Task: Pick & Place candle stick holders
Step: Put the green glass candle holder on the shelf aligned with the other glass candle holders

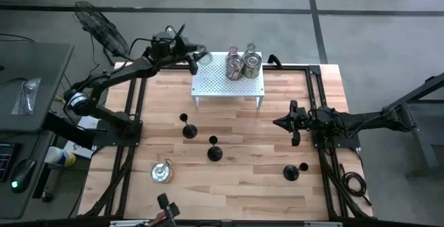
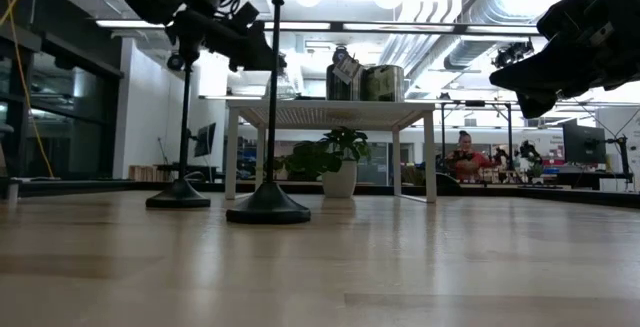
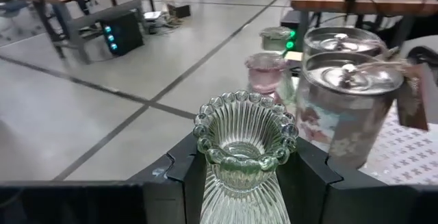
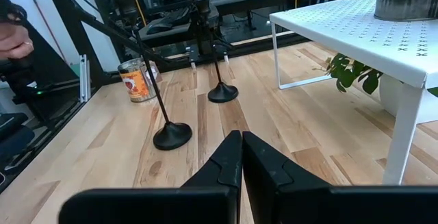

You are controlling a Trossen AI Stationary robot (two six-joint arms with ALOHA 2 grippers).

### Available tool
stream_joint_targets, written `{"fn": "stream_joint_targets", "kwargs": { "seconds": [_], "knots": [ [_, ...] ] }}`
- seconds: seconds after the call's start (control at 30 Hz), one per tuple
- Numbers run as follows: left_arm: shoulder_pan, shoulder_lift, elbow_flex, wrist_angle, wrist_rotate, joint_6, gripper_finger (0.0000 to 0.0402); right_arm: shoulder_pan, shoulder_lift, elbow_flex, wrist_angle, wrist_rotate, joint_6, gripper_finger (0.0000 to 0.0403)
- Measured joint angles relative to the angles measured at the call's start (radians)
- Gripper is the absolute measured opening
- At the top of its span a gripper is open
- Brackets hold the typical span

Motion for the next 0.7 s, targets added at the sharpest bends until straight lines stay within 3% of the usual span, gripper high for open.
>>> {"fn": "stream_joint_targets", "kwargs": {
  "seconds": [0.37, 0.7],
  "knots": [
    [-0.006, 0.098, 0.081, -0.003, -0.001, -0.025, 0.0139, 0.000, 0.000, 0.000, 0.000, 0.001, 0.000, 0.0004],
    [-0.029, 0.133, 0.088, -0.016, -0.103, -0.010, 0.0139, 0.000, 0.000, 0.000, 0.000, 0.001, 0.000, 0.0004]
  ]
}}
